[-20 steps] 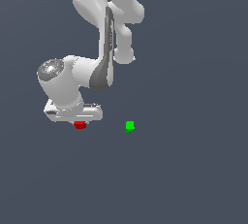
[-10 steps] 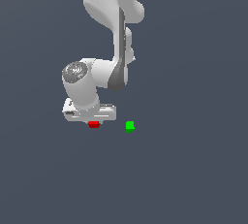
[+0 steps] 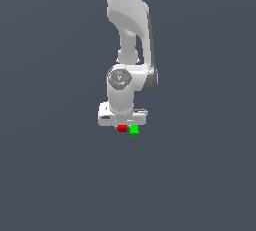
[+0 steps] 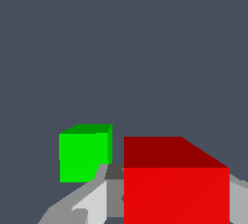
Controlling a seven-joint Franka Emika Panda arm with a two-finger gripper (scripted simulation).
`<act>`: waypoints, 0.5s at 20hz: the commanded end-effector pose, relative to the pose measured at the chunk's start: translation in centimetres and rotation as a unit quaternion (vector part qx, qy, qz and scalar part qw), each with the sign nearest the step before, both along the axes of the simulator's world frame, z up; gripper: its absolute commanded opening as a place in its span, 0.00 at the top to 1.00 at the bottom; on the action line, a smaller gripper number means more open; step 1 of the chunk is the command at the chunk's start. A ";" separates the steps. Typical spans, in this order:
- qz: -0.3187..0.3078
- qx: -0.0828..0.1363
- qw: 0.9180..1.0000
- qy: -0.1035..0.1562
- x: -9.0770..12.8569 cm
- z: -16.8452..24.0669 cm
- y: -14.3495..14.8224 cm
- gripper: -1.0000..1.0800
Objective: Stack the red cube on top of the green cube.
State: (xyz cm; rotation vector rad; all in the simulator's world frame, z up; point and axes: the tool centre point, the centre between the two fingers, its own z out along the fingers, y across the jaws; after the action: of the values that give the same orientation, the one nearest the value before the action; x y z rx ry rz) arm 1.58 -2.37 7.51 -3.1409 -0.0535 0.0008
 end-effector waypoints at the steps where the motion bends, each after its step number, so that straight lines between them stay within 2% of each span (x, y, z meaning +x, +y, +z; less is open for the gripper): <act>1: -0.001 0.000 1.000 -0.001 -0.3 -0.5 2.1 1.00; 5: -0.001 0.000 1.000 0.000 -0.4 -1.1 4.3 1.00; 10: -0.001 0.000 1.000 0.000 -0.4 -1.4 5.3 1.00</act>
State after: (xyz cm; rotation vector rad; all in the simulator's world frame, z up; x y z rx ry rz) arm 1.12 2.83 6.11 -3.1404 -0.0540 0.0018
